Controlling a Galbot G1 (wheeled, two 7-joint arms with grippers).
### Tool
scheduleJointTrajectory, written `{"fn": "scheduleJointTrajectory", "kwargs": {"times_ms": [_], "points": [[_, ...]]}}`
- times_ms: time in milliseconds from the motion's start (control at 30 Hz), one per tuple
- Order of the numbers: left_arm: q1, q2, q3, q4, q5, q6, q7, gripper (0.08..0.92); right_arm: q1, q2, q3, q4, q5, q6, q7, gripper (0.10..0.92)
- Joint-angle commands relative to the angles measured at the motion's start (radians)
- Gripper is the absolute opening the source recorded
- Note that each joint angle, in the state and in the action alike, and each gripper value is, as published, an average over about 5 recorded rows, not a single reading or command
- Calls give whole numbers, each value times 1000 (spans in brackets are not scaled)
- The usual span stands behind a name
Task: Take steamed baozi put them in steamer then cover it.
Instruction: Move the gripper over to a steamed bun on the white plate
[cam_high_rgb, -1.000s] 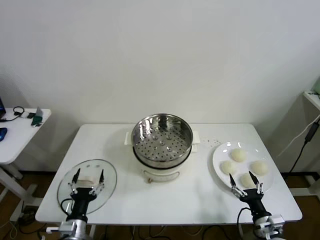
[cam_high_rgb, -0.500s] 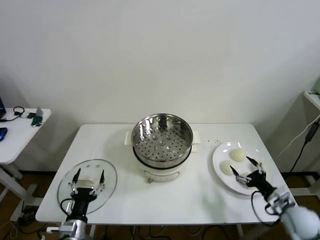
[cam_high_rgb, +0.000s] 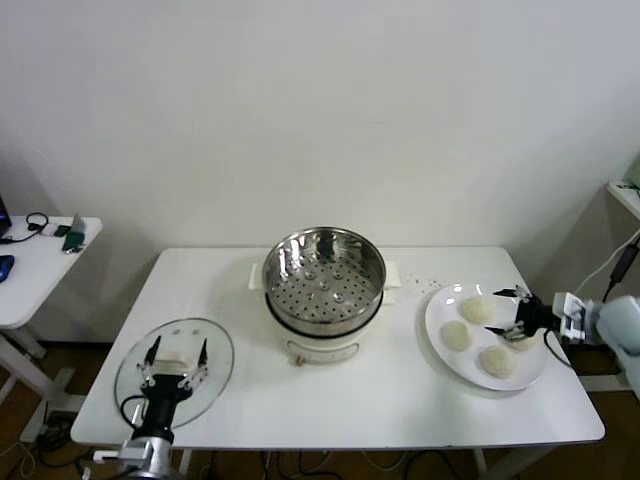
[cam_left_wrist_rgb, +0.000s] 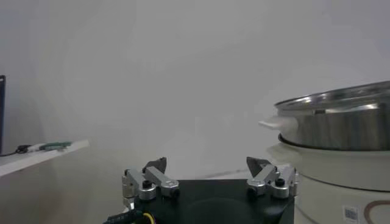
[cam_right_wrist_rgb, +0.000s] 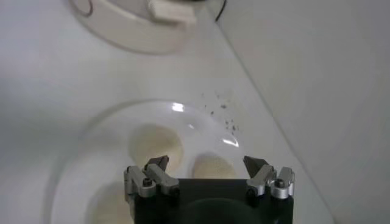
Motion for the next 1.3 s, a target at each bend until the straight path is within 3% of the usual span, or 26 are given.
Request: {"fn": "scheduleJointTrajectory", "kwargs": {"times_ms": [33,433,1300], "points": [[-10,9,-5,13,-7,6,-1,823,500,33,-519,-280,-107,19,-129,823],[-10,29,-16,22,-16,13,-3,823,570,307,-677,-558,-169,66,-120,823],[-13,28,-15,42,-16,15,-5,823,510,452,-580,-729,-274,124,-82,823]]}}
